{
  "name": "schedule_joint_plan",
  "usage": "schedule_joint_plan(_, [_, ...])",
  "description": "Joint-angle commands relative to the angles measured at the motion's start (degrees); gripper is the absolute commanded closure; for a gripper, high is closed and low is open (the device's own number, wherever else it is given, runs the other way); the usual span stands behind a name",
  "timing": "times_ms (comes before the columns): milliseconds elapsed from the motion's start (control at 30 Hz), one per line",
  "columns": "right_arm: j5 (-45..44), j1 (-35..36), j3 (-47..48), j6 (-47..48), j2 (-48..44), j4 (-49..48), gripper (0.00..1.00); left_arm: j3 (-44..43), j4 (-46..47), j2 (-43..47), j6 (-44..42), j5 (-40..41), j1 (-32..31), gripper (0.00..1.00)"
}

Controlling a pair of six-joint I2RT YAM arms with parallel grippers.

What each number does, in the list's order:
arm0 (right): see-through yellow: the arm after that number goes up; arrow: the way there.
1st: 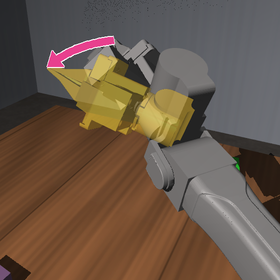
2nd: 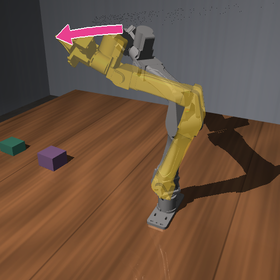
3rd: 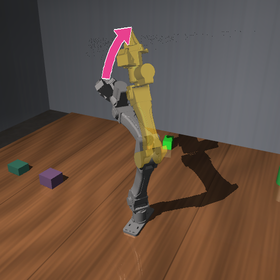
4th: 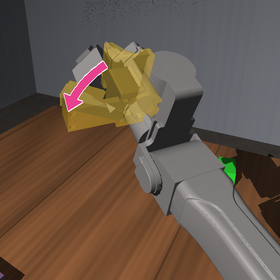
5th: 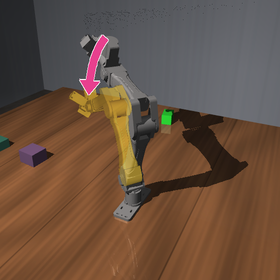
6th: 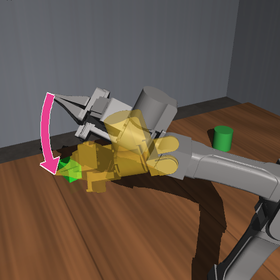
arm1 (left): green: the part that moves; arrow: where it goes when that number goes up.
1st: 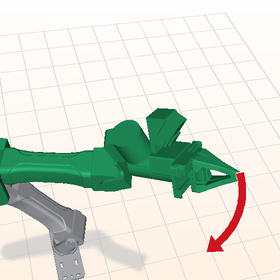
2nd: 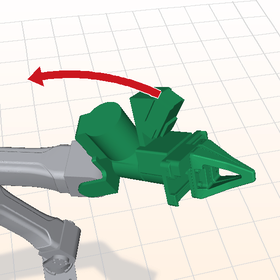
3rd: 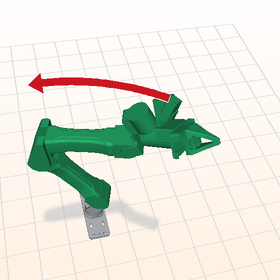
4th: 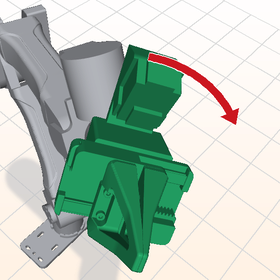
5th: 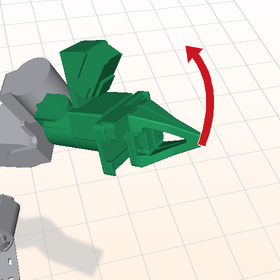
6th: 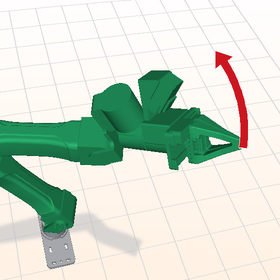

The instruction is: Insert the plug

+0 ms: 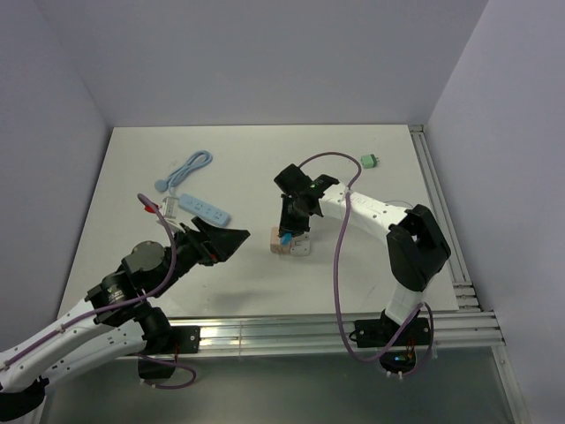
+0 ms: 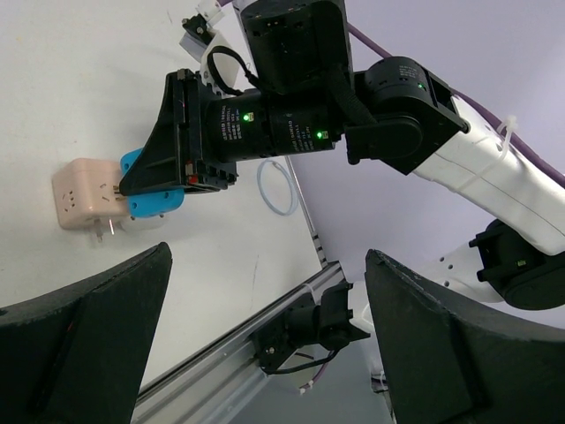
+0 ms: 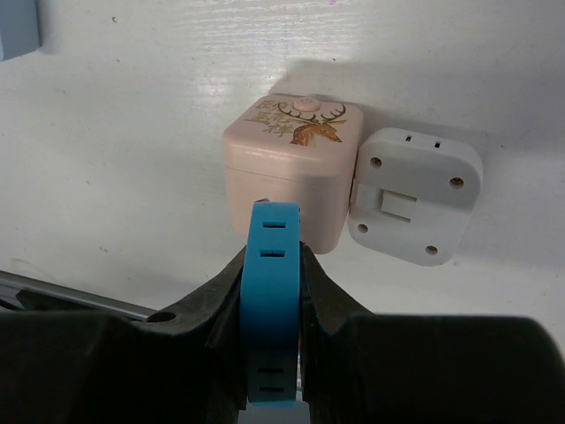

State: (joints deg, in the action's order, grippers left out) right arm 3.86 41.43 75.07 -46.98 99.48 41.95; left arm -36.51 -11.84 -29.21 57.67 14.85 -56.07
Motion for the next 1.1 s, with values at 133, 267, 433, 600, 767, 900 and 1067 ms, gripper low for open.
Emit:
schedule_joint_plan(133, [-3.67,0.49,0.87,-1.80,0.36,0.84,1.00,0.30,2.17,0.38,-1.68,-0.88,0.09,0.04])
schedule_joint_plan(267, [-5.52,0.67,1.31,-1.71,0.19,2.60,1.00,0.30,2.17,0.38,-1.68,-0.70,0.00,0.04])
schedule_joint_plan(433, [-6.14,0.67,1.04,-1.53,0.36,2.34,1.00,0.57,2.61,0.30,-1.68,-0.88,0.00,0.04])
schedule_joint_plan(600, [-6.58,0.67,1.83,-0.83,1.59,2.34,1.00,0.39,2.17,0.21,-1.68,-0.96,0.00,0.04])
schedule_joint_plan(767, [-7.20,0.58,1.75,-0.66,1.59,2.87,1.00,0.30,2.08,0.56,-1.68,-0.88,0.00,0.04])
schedule_joint_plan(900, [-7.55,0.49,1.66,-0.74,1.15,3.04,1.00,0.56,2.52,0.47,-1.60,-1.14,0.00,0.04])
schedule_joint_plan(1067, [-8.51,0.58,2.88,-0.39,1.85,4.36,1.00,0.39,2.78,-0.14,-1.42,-1.58,0.00,0.04])
